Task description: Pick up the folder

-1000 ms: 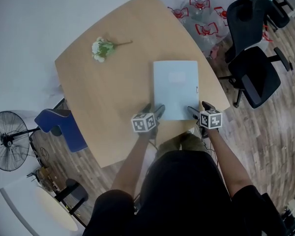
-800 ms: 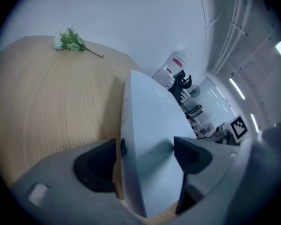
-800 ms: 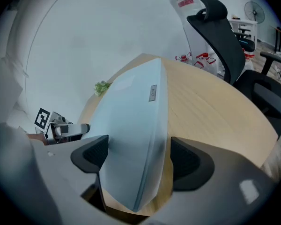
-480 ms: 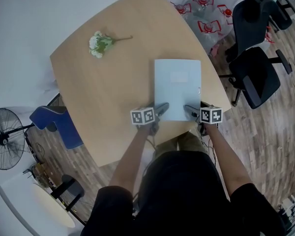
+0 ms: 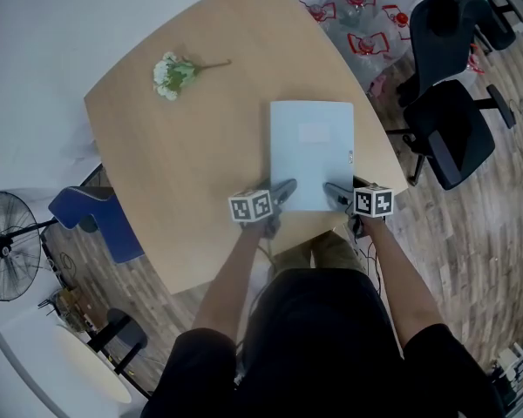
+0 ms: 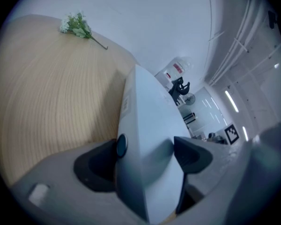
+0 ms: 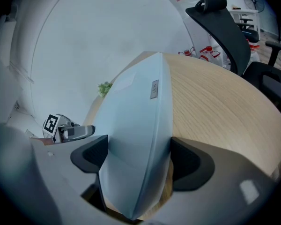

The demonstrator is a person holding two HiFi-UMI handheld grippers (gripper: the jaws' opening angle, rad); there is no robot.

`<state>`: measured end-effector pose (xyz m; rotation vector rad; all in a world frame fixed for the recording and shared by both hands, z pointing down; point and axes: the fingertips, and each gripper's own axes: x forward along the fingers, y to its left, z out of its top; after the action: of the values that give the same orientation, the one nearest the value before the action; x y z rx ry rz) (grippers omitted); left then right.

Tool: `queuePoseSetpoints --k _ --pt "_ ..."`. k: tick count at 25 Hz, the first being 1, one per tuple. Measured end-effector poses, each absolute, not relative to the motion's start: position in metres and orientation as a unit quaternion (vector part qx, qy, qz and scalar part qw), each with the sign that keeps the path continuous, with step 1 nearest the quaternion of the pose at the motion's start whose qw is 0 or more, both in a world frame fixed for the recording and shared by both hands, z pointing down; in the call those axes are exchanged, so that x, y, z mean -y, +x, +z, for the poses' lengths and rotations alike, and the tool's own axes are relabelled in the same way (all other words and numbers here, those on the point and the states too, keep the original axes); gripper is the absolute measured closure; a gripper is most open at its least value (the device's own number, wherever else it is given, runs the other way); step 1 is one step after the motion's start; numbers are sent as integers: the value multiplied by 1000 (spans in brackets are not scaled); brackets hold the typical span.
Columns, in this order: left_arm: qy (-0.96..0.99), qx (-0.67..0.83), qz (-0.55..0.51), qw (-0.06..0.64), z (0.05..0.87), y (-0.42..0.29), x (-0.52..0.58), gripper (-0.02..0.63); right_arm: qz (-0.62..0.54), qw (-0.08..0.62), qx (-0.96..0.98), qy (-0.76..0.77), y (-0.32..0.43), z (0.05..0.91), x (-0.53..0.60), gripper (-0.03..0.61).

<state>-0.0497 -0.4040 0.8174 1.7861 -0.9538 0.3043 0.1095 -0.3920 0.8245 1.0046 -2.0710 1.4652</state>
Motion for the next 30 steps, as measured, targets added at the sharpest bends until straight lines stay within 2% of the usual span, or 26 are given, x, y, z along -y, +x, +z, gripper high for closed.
queuePoseSetpoints --k 6,12,18,30 --pt "758 433 117 473 795 -51 391 231 522 179 752 361 106 812 377 169" --pt "772 457 82 434 756 -58 386 232 453 159 796 370 101 771 382 170" --pt "805 463 54 367 689 -59 373 232 356 153 848 360 98 704 379 172" --pt "840 486 -33 240 524 -70 361 232 203 94 906 360 89 534 378 175"
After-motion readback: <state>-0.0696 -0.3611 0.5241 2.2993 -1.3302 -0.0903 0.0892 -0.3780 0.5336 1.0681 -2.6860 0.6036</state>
